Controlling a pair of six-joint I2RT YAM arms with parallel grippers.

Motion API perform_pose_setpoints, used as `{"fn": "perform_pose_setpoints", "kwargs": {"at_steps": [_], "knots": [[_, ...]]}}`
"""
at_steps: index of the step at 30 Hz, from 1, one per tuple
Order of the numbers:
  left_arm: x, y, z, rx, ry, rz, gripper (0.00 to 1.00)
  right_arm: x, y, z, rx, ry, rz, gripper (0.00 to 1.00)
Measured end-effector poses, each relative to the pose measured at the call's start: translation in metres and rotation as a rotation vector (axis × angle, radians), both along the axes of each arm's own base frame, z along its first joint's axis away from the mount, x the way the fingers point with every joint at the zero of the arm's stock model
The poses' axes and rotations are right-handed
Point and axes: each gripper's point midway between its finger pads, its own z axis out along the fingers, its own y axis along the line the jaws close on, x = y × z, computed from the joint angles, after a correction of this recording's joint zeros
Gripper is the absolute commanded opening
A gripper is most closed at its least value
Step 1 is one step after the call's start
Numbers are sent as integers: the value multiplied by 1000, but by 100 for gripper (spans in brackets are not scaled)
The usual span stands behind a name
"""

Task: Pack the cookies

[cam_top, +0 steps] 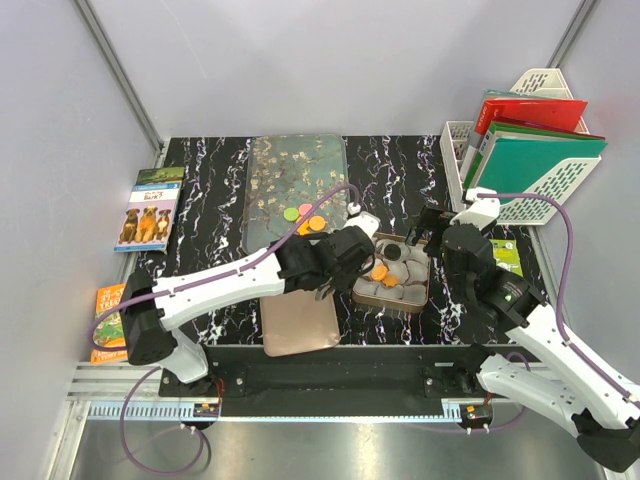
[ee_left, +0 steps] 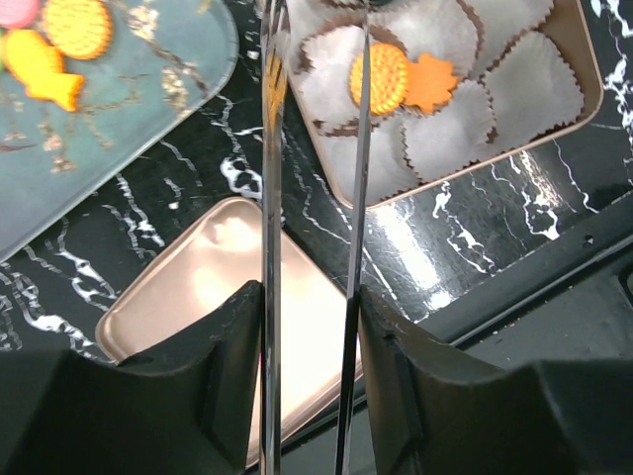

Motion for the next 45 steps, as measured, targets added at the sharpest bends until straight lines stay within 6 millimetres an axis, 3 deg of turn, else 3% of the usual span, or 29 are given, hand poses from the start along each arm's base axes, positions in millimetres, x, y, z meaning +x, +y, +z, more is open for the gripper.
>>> {"fn": "perform_pose_setpoints", "kwargs": {"at_steps": [7,11,18,24,28,37,45], "knots": [[-6,-8,-10,12,26,-27,45,-1,-1,1,4,-4,0,100],[4,-1,-9,8,18,11,45,-1,-1,0,3,-3,0,100],[62,64,-8,-2,14,246,46,-1,-1,0,2,-3,0,100],[87,92,-8,14,4,332,48,-3,-3,0,5,-7,-1,100],[96,95,-16,35,7,341,50,-4,-4,0,6,-9,-1,100],[110,95,-55,115,66,345,50,-5,-5,-4,-7,-4,-1,100],[124,89,-55,108,54,340,50,-4,-6,-4,-12,-4,-3,100]]}}
